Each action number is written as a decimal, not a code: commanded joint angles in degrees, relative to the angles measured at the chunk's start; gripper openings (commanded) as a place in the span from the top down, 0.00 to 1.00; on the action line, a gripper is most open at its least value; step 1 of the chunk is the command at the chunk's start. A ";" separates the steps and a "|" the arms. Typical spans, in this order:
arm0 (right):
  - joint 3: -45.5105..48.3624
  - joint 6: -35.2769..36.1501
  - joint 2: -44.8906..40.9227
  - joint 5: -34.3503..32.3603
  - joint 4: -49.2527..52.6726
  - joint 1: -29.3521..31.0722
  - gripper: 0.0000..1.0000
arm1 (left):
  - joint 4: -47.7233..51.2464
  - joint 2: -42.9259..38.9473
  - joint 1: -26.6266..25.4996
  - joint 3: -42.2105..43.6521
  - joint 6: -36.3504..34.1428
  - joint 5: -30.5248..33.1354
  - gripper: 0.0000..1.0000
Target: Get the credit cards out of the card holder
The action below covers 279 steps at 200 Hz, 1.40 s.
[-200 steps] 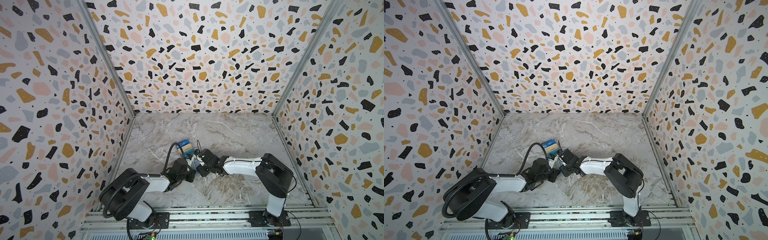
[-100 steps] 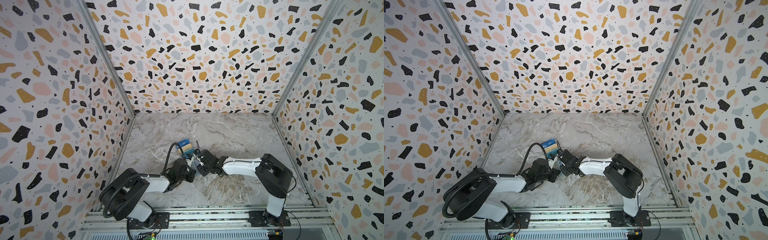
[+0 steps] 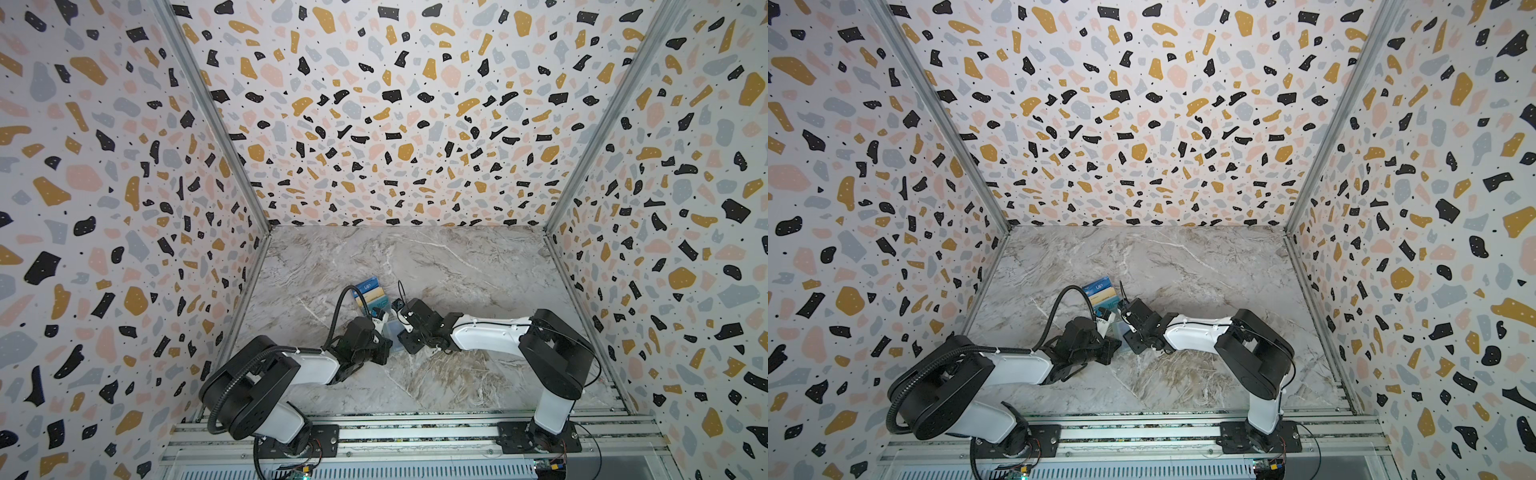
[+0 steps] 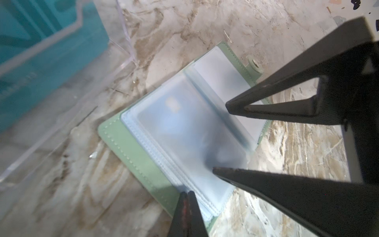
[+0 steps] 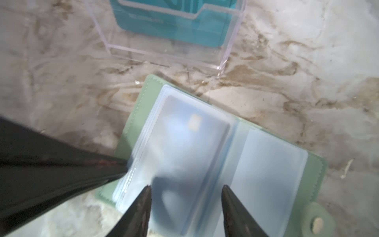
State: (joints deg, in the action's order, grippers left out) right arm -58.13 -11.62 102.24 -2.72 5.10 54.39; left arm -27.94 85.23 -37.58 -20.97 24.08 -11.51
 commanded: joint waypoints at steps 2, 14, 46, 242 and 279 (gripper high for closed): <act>0.69 1.40 -2.64 3.67 -1.84 0.08 0.43 | 2.72 1.70 -0.21 1.64 0.09 0.43 1.00; 0.62 1.83 -2.40 4.07 -1.95 0.41 0.43 | 2.76 1.71 -0.19 1.72 0.08 0.51 1.00; 0.41 2.63 -1.52 3.97 -2.29 1.28 0.41 | 2.88 1.66 -0.20 1.73 0.09 0.56 1.00; 2.36 3.89 2.14 -0.17 -2.25 3.12 0.41 | 0.56 2.48 -0.18 3.89 -0.33 -1.23 1.00; 3.23 3.62 1.46 0.91 -3.53 3.10 0.39 | -2.50 4.73 -0.13 4.86 0.16 -3.80 1.00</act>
State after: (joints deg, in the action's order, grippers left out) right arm -56.38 -8.64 103.35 -3.62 0.64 56.73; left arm -33.78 86.35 -37.32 -18.50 26.09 -12.21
